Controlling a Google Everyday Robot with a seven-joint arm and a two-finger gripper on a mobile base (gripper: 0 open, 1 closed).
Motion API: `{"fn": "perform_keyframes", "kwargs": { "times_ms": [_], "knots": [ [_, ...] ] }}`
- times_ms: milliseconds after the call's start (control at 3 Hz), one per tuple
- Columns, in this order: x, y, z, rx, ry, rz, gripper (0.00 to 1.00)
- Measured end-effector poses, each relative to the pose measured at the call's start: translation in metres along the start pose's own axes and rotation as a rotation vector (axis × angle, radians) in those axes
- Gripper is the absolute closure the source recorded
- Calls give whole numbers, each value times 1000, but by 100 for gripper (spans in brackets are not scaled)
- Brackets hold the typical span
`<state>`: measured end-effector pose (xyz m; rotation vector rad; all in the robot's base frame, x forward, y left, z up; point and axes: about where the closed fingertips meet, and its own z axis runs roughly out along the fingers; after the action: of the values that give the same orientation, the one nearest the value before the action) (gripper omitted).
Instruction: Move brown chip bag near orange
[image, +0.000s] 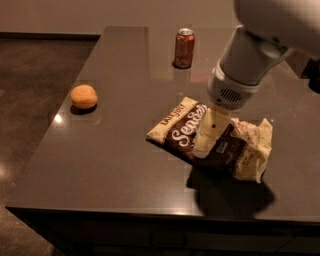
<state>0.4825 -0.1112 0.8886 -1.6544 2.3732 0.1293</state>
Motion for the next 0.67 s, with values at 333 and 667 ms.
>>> {"fn": "perform_keyframes", "kwargs": {
  "times_ms": [333, 667],
  "knots": [
    [-4, 0, 17, -5, 20, -2, 0],
    [-10, -2, 29, 0, 36, -5, 25]
  ]
}}
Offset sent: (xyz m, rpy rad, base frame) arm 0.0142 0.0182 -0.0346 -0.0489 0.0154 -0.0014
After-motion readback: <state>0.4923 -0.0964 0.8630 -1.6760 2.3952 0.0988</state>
